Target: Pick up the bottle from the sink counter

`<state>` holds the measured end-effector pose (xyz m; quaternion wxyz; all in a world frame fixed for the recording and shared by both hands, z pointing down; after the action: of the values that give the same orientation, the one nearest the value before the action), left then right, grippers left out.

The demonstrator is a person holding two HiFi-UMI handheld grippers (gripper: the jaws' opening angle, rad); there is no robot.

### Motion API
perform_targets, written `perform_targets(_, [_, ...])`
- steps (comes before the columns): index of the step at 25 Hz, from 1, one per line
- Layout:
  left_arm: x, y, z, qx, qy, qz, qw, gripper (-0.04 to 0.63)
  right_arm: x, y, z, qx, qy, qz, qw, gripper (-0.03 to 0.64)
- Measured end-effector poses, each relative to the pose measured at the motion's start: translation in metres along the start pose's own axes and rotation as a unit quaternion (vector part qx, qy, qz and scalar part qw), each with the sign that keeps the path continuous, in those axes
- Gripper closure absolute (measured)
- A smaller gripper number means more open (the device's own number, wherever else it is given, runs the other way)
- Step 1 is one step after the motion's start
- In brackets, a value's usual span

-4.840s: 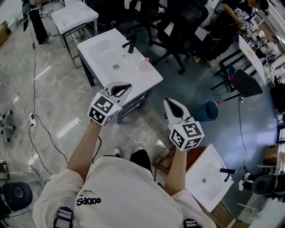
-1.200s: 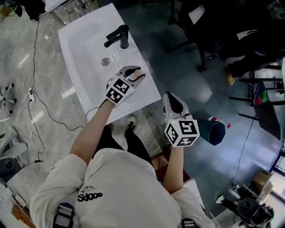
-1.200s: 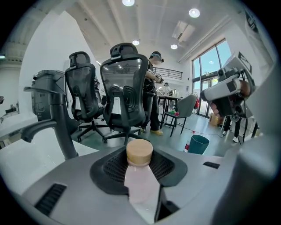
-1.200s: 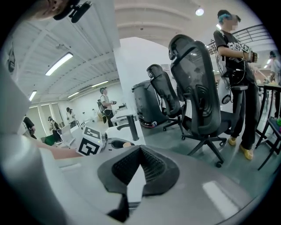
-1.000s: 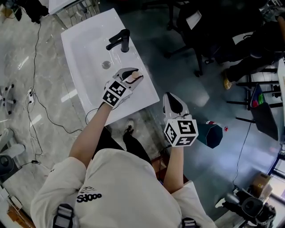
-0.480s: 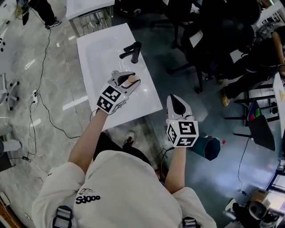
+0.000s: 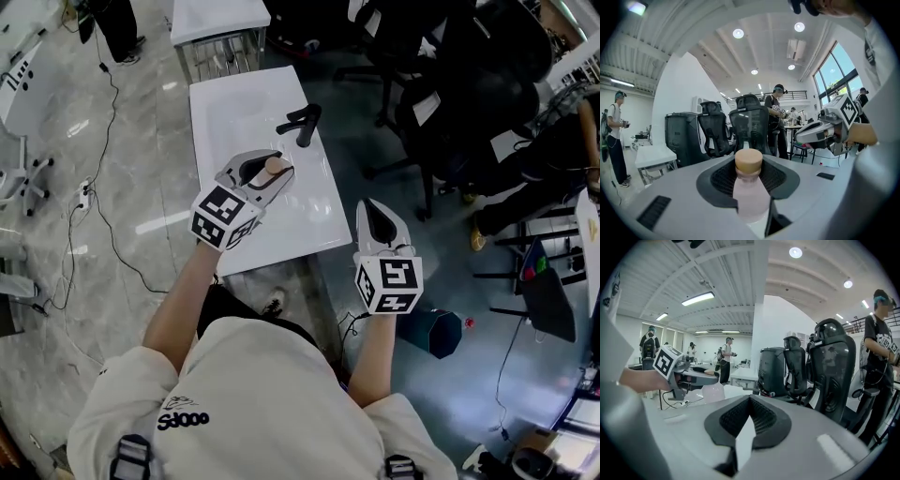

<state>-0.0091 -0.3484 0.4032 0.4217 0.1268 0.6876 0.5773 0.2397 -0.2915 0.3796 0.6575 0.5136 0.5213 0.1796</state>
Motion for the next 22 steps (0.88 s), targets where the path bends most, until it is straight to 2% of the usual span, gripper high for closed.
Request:
perform_targets(11, [0.065,-0.005,-0.002,0.016,-0.04,0.013,0.999,0.462,0.013,-0.03,-0.023,0.032,-0.023,0.029,0.999,0.607])
perform_targets(22, [0.097,-0.009,0.003,0.011,-0.054,0.037,0.9978,0.462,0.016,-0.04,-0.032,0.051,-0.036,0.039,0.997,0.607])
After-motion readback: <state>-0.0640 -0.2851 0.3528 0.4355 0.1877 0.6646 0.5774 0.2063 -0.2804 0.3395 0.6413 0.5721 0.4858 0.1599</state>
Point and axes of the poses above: the fingertips, and each gripper's own axes: x backward along the fingers, z to its right, y out of its underside, the point moved 9 cm from there along x, backward along the fingers, and after that the axes turned 13 degrees about -z, right-handed, at the moved point
